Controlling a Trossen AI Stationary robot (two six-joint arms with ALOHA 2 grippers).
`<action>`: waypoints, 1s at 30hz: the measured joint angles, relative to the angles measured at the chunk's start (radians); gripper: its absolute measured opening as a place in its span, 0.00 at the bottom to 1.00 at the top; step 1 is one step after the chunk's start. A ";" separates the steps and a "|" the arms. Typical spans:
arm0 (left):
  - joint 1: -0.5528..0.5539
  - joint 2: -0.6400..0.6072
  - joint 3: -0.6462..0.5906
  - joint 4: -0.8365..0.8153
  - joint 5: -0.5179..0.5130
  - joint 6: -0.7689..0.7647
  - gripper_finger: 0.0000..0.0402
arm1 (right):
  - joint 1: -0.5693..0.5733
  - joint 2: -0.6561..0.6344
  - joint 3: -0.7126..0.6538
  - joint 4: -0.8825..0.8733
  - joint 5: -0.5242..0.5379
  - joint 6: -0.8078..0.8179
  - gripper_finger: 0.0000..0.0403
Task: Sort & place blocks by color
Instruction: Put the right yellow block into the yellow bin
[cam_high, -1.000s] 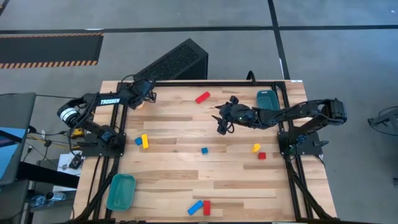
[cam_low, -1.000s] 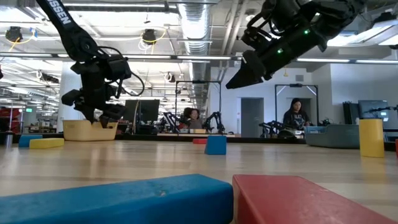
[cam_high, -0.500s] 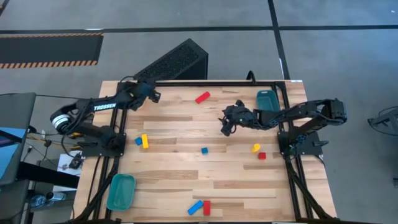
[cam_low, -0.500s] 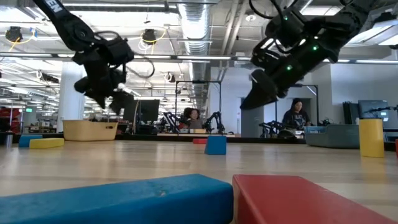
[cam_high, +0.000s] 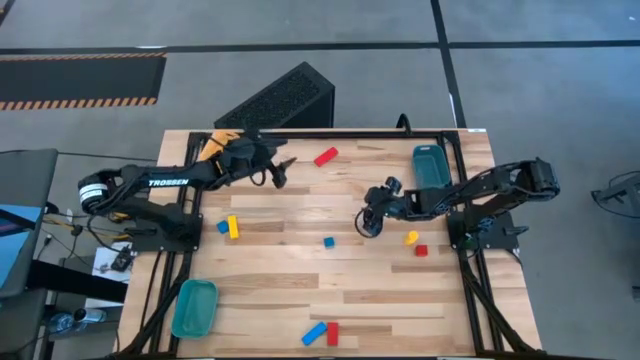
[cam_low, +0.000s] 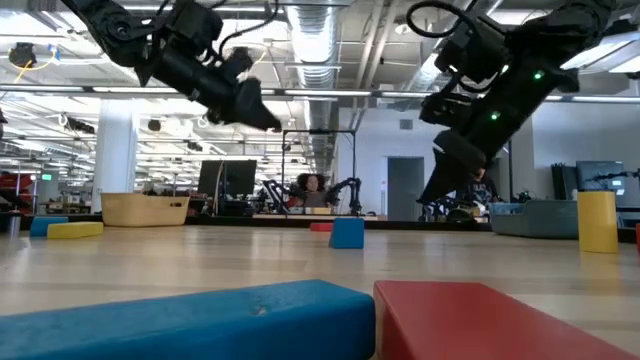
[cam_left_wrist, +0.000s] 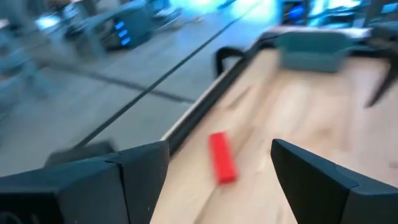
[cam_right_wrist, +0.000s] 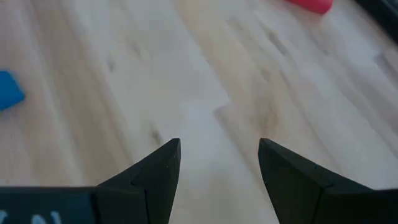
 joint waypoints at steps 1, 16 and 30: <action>-0.013 0.000 0.000 0.007 0.012 0.011 0.68 | 0.012 -0.016 0.000 -0.038 -0.003 0.009 0.59; -0.067 0.001 0.000 0.045 0.020 0.040 0.68 | 0.209 -0.498 0.001 -0.669 -0.229 0.448 0.60; -0.069 0.001 0.000 0.020 0.049 0.044 0.68 | 0.571 -0.469 0.000 -0.926 -0.094 0.803 0.60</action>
